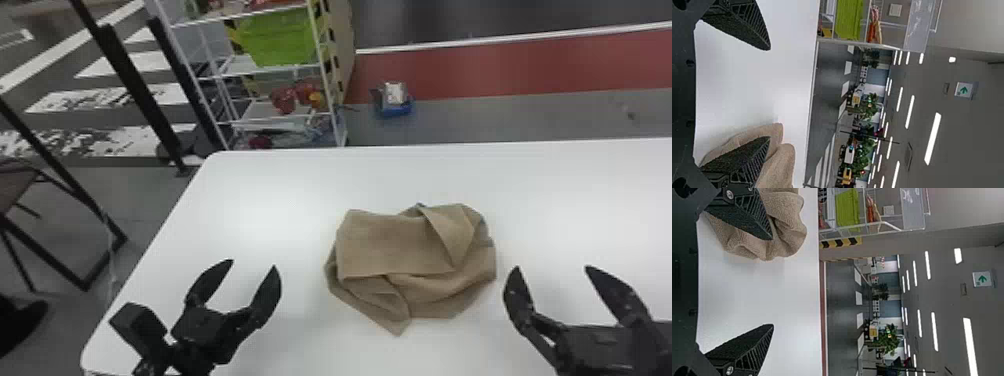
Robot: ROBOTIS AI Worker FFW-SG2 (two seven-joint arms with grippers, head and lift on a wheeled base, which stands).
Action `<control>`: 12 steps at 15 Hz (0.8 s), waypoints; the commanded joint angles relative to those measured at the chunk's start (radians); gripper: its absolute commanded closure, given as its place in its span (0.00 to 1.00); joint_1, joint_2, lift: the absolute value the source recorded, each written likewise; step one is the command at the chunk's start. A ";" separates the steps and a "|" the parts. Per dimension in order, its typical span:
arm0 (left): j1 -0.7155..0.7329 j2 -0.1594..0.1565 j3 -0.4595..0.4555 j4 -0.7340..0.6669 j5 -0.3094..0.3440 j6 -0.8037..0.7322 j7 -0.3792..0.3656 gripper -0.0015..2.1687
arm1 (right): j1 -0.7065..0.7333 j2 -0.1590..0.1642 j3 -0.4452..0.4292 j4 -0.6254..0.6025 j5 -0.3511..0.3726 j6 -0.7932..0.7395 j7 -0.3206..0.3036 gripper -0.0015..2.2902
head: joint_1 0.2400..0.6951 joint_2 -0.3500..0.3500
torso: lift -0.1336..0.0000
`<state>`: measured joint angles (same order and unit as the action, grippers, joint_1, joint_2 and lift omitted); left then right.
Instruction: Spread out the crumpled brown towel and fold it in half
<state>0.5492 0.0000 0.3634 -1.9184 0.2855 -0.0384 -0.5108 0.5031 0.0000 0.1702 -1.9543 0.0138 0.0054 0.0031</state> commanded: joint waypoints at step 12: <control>-0.003 -0.003 -0.003 -0.013 -0.003 0.010 0.000 0.03 | -0.241 0.001 0.018 -0.143 0.021 0.512 0.135 0.05 | 1.00 0.89 | 0.00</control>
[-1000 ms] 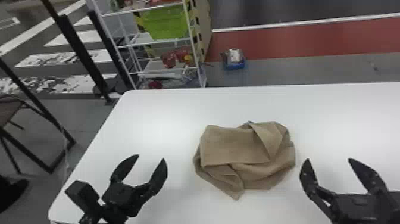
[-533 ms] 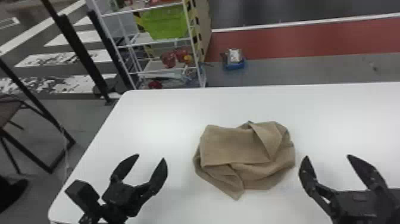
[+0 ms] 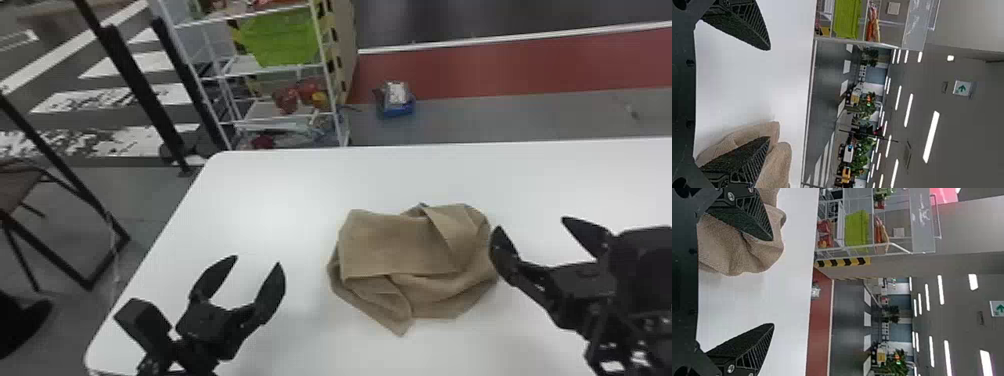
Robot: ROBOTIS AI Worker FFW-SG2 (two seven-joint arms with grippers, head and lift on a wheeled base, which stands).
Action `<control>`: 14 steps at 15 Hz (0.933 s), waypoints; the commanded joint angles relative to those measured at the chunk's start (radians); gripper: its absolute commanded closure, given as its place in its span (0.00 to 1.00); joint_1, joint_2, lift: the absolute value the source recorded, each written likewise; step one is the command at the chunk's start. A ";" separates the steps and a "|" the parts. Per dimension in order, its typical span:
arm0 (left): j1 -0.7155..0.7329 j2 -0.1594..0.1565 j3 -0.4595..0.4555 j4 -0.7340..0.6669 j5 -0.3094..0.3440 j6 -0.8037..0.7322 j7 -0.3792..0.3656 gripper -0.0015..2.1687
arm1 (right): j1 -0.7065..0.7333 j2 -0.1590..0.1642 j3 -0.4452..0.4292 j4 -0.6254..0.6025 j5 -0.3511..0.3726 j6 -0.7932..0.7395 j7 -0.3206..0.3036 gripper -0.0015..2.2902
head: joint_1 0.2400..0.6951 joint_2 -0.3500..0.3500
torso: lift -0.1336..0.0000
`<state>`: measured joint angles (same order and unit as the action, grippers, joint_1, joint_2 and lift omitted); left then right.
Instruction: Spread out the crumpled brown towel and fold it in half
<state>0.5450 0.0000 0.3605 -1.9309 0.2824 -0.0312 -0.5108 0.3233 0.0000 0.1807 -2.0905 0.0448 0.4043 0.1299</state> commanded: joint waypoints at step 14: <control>0.010 -0.003 0.012 0.003 0.008 -0.003 -0.008 0.03 | -0.630 0.001 0.086 0.182 -0.140 0.804 0.083 0.06 | 1.00 0.96 | 0.00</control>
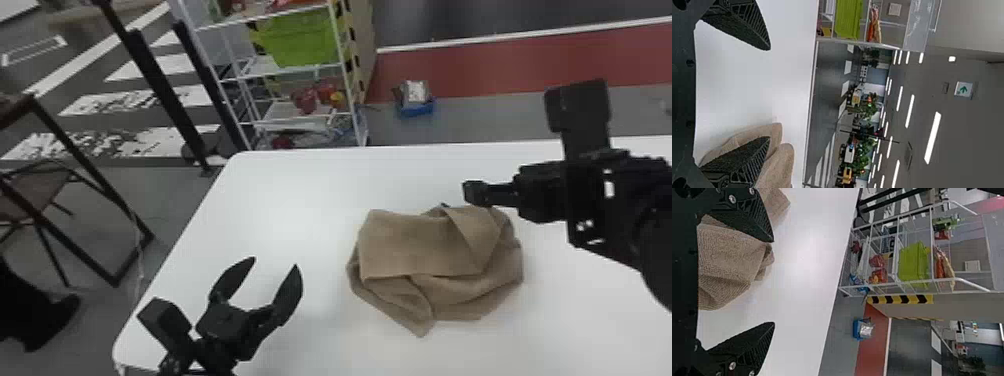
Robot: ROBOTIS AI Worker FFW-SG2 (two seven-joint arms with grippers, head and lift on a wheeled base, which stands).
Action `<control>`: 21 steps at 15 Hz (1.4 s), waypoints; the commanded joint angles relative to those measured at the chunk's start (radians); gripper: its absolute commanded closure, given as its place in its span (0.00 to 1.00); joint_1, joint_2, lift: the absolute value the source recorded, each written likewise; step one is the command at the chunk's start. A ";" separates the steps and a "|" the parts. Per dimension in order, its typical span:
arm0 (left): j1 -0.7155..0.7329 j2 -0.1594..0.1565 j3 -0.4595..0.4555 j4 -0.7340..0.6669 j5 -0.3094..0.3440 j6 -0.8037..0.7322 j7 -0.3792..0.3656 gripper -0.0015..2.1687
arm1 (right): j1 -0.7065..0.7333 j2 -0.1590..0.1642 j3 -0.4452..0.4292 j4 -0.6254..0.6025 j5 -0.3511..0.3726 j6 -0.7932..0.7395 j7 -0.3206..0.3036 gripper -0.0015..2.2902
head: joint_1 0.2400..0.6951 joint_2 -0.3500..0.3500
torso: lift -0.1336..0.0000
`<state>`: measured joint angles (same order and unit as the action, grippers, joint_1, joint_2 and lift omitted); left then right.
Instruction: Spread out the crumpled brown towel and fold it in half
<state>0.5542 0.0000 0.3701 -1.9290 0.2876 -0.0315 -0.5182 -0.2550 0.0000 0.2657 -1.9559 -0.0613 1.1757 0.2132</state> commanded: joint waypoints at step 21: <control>0.004 -0.003 0.013 0.018 0.008 -0.015 -0.002 0.03 | -0.544 0.001 -0.114 0.698 -0.405 0.397 -0.017 0.09 | 1.00 1.00 | 0.00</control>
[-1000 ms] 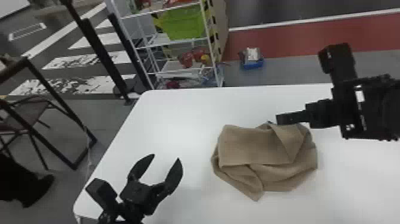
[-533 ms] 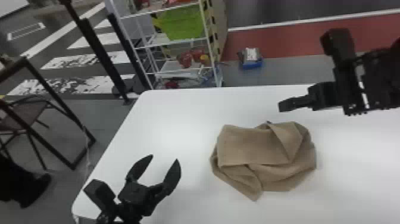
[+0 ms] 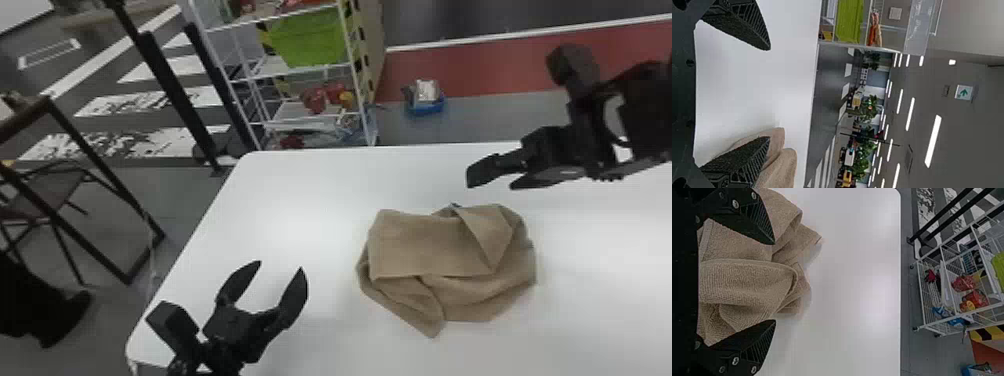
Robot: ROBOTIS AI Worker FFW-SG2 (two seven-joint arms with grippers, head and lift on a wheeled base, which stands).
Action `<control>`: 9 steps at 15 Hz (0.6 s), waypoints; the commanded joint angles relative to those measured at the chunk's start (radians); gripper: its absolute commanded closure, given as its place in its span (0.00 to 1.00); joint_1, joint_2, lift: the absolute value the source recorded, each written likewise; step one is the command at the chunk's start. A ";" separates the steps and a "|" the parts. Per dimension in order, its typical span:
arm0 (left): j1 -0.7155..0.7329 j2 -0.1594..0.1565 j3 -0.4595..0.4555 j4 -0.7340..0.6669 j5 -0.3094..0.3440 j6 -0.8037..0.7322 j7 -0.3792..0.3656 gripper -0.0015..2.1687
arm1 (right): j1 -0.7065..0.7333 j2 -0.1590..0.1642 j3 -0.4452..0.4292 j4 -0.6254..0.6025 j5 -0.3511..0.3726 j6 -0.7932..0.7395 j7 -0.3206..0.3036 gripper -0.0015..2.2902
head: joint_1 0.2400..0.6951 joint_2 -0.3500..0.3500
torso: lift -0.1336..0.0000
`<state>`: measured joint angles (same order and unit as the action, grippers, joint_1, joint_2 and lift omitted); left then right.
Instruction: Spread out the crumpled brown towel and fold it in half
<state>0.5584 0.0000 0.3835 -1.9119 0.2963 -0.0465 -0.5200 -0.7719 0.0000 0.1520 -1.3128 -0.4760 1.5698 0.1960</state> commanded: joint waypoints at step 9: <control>-0.011 -0.003 0.003 -0.007 0.000 0.003 0.000 0.03 | -0.109 0.001 0.063 0.294 -0.006 -0.162 0.016 0.09 | 1.00 0.98 | 0.00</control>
<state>0.5497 0.0000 0.3848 -1.9181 0.2961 -0.0437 -0.5199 -0.8781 0.0000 0.2069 -1.0415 -0.4767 1.4678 0.2078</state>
